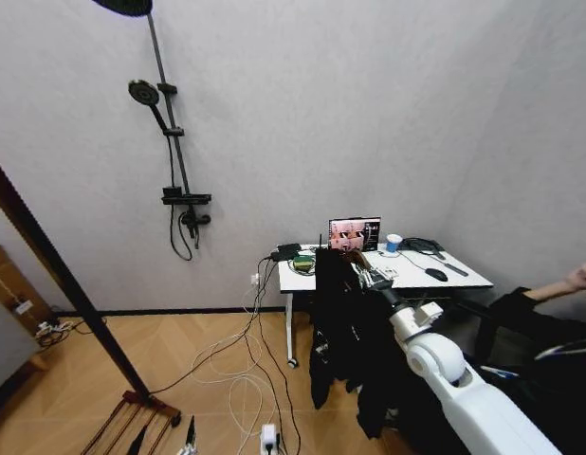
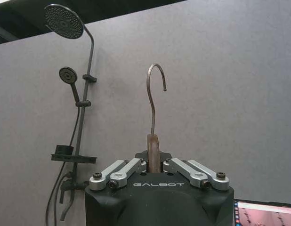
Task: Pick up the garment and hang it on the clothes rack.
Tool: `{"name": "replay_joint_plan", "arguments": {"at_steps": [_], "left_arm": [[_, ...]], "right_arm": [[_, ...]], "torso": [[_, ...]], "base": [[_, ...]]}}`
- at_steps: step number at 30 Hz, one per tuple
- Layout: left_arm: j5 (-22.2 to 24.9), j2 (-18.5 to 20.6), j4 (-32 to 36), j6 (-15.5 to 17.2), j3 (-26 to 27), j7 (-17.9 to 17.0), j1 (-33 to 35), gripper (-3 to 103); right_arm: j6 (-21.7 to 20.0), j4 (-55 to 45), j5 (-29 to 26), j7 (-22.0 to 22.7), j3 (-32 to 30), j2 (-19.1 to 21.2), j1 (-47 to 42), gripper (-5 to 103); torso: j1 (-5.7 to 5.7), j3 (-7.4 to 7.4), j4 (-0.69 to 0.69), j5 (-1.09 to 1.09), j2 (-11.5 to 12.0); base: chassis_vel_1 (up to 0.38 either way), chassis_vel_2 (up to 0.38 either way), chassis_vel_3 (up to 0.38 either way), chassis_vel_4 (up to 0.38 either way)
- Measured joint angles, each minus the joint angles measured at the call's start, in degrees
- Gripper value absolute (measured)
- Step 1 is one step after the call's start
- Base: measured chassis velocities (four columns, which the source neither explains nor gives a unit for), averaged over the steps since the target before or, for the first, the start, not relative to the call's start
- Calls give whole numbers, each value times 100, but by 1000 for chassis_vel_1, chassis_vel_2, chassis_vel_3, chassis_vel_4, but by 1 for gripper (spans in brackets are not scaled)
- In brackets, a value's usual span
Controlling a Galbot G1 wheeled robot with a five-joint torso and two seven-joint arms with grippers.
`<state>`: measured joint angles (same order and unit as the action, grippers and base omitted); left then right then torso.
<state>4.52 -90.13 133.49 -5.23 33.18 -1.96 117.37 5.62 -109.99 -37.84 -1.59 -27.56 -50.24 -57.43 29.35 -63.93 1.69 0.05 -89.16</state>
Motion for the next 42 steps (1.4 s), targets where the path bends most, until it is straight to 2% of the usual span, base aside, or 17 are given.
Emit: {"name": "replay_joint_plan", "arguments": {"at_steps": [2, 14, 23, 37, 42], "left_arm": [[0, 1, 0, 0, 0, 0, 0, 100], [0, 0, 0, 0, 0, -1, 0, 100], [0, 0, 0, 0, 0, -1, 1, 100], [0, 0, 0, 0, 1, -1, 0, 100], [0, 0, 0, 1, 0, -2, 1, 100]], "right_arm": [[0, -5, -1, -8, 0, 0, -1, 10], [-6, 3, 53, -20, 58, -36, 32, 10], [-23, 0, 174, -45, 83, -63, 53, 10], [229, -181, 861, -326, 44, -63, 227, 10], [433, -468, 1315, -416, -49, -51, 258, 10]], "torso": [[0, -1, 0, -7, 0], [9, -3, -5, -4, 5], [8, -3, -3, -5, 5], [7, -2, -3, -5, 5], [6, -2, 0, -5, 5]], "base": [[177, 43, 53, 109], [137, 99, 109, 136], [118, 134, 134, 117], [127, 124, 120, 125], [83, 107, 140, 120]]}}
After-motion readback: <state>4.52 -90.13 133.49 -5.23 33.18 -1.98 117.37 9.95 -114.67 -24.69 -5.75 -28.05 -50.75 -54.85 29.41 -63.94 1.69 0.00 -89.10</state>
